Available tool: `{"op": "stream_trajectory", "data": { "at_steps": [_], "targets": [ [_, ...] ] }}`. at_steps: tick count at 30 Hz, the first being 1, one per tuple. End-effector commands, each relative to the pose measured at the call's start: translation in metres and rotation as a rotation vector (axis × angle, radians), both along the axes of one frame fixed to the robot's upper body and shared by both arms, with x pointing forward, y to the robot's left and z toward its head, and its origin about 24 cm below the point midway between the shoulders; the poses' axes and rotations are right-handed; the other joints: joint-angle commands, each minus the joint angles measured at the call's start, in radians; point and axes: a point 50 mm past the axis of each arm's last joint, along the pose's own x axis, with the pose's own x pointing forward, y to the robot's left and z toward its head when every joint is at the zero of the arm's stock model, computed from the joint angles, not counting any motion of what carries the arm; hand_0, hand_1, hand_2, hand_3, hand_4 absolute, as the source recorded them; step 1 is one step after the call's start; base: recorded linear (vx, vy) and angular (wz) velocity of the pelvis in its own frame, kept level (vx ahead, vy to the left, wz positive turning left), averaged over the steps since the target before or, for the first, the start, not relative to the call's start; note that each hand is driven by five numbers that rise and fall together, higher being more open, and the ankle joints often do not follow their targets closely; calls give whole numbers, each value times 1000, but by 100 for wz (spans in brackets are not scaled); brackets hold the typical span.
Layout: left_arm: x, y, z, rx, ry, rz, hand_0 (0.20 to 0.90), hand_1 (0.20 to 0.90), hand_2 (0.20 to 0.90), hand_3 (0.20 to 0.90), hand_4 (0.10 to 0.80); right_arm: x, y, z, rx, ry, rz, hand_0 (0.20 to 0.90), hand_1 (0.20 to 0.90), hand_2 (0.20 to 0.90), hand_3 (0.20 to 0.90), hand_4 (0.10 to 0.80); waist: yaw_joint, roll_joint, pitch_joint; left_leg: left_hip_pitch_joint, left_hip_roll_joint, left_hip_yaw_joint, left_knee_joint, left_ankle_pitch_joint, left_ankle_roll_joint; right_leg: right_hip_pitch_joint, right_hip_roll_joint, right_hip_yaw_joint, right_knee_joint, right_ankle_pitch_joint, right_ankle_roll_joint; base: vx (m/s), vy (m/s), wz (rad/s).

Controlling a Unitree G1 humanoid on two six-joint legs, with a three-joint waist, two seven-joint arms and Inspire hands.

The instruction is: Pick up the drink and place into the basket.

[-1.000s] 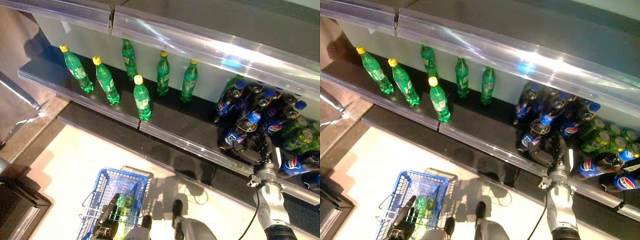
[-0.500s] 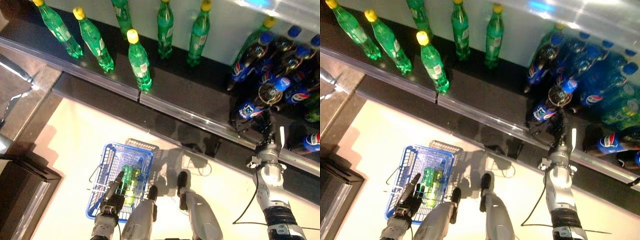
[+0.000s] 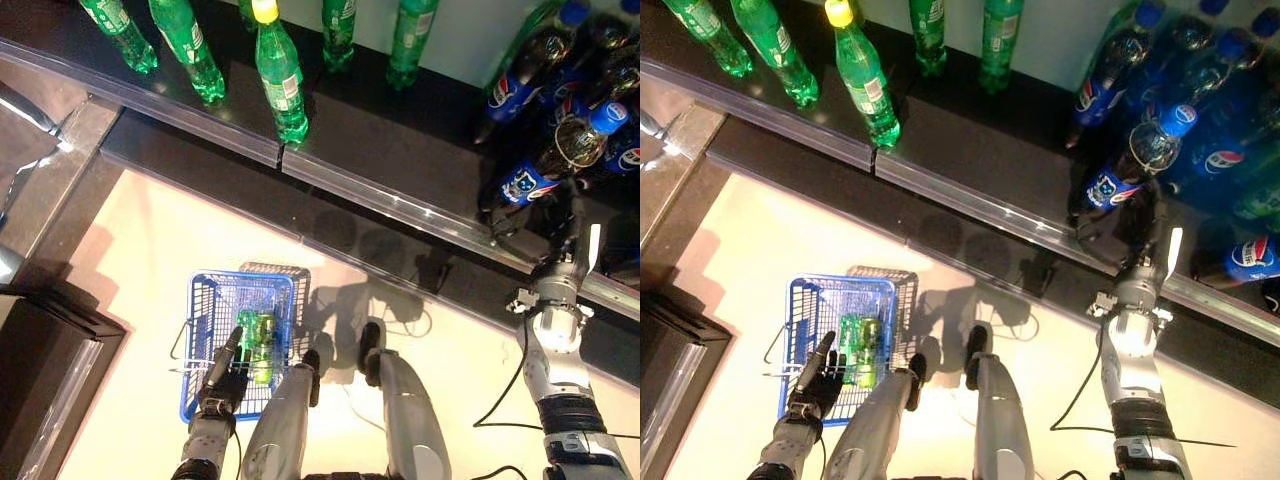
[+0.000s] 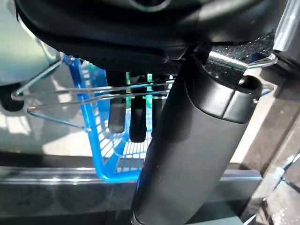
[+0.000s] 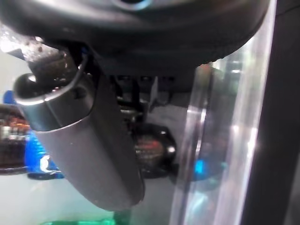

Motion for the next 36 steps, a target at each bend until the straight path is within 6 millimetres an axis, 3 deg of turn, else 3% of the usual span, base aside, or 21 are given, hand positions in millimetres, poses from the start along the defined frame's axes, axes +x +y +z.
{"op": "stream_trajectory", "data": {
  "at_steps": [1, 16, 36],
  "targets": [
    [-25, 39, 12, 133, -105, 37, 300, 300, 300, 200, 100, -14, -15, 82, -160, -343, -61, 900, 900, 900, 900, 800, 23, 6, -56, -82, -32, 48, 99, 5, 79, 58, 11, 43, 140, -136, 5, -2, 36, -10],
    [-27, 35, 11, 123, -94, 10, 300, 300, 300, 200, 100, -4, -17, 111, -189, -357, -12, 900, 900, 900, 900, 800, 41, 13, -48, -127, -40, 49, 150, 20, 78, 21, 23, 50, 191, -143, -5, 37, 21, -1],
    [-29, 37, 8, 131, -69, -28, 300, 300, 300, 200, 100, 18, -37, 112, -90, -230, -7, 900, 900, 900, 900, 800, 78, 22, -36, -105, -51, 29, 113, 25, 89, 33, 19, 50, 194, -137, -2, 30, 7, 3]
  ]
}}
